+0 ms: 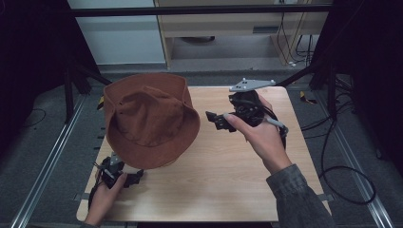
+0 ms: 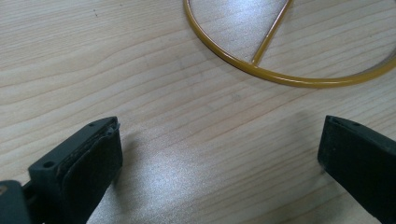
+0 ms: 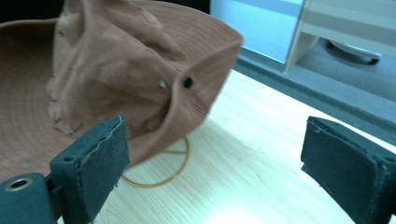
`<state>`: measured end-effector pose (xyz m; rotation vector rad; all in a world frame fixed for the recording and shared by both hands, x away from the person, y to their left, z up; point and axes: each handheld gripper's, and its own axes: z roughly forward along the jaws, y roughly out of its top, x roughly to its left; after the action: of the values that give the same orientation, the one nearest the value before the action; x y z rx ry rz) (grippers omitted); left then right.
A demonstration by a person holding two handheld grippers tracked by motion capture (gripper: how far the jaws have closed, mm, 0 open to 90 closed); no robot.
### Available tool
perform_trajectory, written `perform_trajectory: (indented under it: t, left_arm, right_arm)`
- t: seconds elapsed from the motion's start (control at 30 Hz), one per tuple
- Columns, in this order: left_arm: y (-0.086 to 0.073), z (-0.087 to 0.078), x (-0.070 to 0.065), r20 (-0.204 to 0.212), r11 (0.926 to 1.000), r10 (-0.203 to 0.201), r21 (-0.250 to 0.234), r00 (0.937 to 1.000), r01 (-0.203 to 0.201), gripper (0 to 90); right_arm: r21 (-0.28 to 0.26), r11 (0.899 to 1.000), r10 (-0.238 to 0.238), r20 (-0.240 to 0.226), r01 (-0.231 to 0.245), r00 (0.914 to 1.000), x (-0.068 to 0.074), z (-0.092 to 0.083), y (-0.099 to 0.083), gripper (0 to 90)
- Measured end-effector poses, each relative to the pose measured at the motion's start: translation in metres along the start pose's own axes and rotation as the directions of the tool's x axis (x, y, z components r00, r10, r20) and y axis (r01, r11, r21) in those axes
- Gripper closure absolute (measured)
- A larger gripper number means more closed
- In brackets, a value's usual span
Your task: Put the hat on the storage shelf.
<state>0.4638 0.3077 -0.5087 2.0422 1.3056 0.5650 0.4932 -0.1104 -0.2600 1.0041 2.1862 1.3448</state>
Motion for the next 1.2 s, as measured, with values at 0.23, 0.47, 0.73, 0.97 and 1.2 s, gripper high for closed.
perform_trajectory:
  t: [0.23,0.47,0.73,0.97,1.2]
  left_arm:
    - [0.0,0.0,0.0,0.002,1.0,0.003,0.004,1.0,-0.003,0.0]
    - [0.0,0.0,0.0,0.002,1.0,0.004,0.004,1.0,-0.004,0.0]
    - [0.0,0.0,0.0,0.002,1.0,0.004,0.004,1.0,-0.004,0.0]
    - [0.0,0.0,0.0,0.001,1.0,0.002,0.004,1.0,-0.002,0.0]
    - [0.0,0.0,0.0,0.0,1.0,-0.002,0.0,1.0,0.002,0.0]
  right_arm:
    - [0.017,0.999,0.026,0.058,-0.028,0.998,-0.019,-0.009,-0.023,7.7]
    - [0.034,0.997,0.064,0.091,-0.068,0.9938,-0.037,-0.011,-0.046,8.1]
    - [0.116,0.986,0.096,0.162,-0.115,0.9821,-0.062,-0.003,-0.1,14.6]
    - [0.137,0.981,0.111,0.187,-0.138,0.9761,-0.073,0.005,-0.133,15.3]
    - [0.159,0.976,0.111,0.21,-0.146,0.9713,-0.078,0.012,-0.152,15.2]
